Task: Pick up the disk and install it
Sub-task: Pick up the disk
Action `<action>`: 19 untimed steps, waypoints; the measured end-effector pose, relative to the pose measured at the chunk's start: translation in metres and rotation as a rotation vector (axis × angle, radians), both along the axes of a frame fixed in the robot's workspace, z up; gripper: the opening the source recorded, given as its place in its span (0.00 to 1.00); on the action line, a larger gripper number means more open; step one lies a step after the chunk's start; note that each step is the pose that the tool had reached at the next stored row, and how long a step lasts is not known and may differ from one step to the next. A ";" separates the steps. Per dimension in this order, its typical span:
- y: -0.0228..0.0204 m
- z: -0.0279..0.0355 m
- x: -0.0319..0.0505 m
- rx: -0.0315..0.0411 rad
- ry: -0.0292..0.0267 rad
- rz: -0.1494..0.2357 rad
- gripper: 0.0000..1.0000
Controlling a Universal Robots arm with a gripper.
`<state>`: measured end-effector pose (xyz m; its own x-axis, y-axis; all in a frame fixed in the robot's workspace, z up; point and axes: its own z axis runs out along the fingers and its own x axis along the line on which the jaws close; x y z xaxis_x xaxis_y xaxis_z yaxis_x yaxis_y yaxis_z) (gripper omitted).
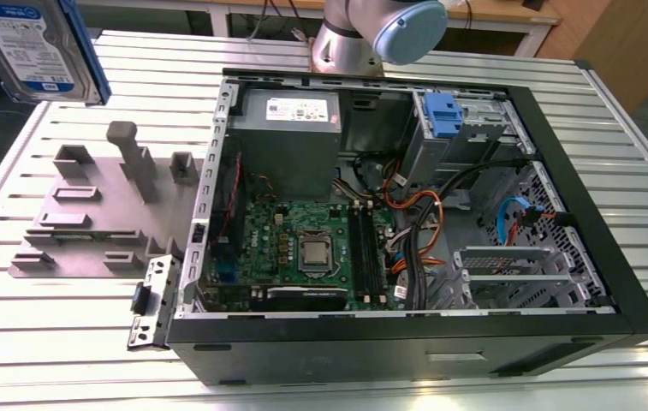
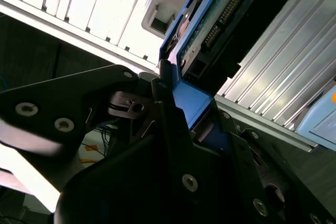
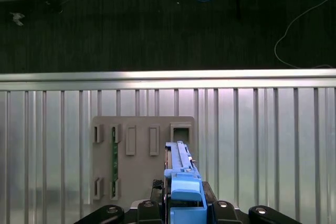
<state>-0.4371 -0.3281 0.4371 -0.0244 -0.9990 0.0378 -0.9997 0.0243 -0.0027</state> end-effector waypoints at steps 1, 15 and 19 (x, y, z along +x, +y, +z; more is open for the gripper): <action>0.0000 0.0003 0.0000 -0.0001 0.0000 0.000 0.36; 0.0000 0.0047 0.0000 -0.0022 0.0000 0.000 0.36; 0.0000 0.0059 0.0000 -0.0028 -0.0001 0.000 0.36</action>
<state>-0.4371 -0.3281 0.4429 -0.0244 -0.9989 0.0406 -0.9997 0.0243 -0.0028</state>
